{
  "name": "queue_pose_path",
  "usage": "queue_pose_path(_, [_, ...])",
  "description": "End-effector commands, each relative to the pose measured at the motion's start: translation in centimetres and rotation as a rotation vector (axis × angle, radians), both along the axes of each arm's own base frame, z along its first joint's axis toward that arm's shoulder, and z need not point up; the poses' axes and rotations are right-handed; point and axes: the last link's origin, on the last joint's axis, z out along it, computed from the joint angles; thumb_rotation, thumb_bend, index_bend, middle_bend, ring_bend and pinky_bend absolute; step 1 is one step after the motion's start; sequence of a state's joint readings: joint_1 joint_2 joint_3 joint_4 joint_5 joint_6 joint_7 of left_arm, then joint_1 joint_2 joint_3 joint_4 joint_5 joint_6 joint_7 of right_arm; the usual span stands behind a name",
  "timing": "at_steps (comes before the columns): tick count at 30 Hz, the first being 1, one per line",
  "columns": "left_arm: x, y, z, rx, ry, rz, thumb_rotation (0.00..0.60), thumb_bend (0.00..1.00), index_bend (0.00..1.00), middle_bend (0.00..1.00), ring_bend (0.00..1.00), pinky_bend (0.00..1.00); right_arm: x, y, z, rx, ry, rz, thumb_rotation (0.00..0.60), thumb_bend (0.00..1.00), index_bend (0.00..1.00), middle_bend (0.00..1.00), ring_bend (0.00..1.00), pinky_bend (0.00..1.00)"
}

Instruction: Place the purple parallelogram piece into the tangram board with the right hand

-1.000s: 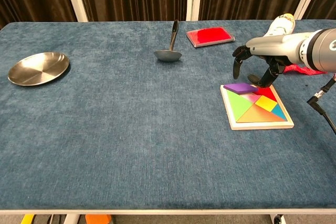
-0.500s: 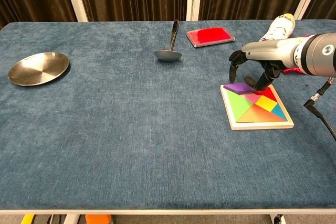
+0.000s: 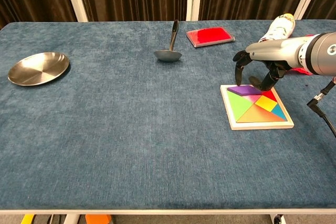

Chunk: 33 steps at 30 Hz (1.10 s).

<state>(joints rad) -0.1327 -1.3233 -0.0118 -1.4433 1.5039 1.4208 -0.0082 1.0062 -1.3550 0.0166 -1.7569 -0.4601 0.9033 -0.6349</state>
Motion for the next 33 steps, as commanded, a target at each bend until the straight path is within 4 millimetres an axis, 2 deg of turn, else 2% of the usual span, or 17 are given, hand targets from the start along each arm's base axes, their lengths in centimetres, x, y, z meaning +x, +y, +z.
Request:
queue_pose_path(1, [0.0, 0.0, 0.0, 0.0, 0.0, -0.001, 0.6, 0.06, 0.12, 0.04, 0.0, 0.16, 0.0, 0.0, 0.1, -0.005, -0.001, -0.001, 0.6, 0.61, 0.38, 0.0, 0.0, 0.0])
queue_pose_path(6, [0.0, 0.0, 0.1, 0.004, -0.001, -0.002, 0.6, 0.06, 0.12, 0.04, 0.0, 0.16, 0.6, -0.2, 0.5, -0.035, -0.052, 0.011, 0.6, 0.62, 0.38, 0.0, 0.0, 0.0])
queue_pose_path(16, [0.1, 0.0, 0.0, 0.003, -0.001, -0.004, 0.6, 0.06, 0.12, 0.04, 0.0, 0.16, 0.9, 1.4, 0.5, 0.02, -0.04, 0.061, 0.6, 0.63, 0.39, 0.0, 0.0, 0.0])
queue_pose_path(33, [-0.2, -0.1, 0.1, 0.005, -0.004, 0.004, 0.6, 0.06, 0.12, 0.04, 0.0, 0.16, 0.9, 1.1, -0.9, 0.029, -0.019, 0.041, 0.6, 0.63, 0.41, 0.0, 0.0, 0.0])
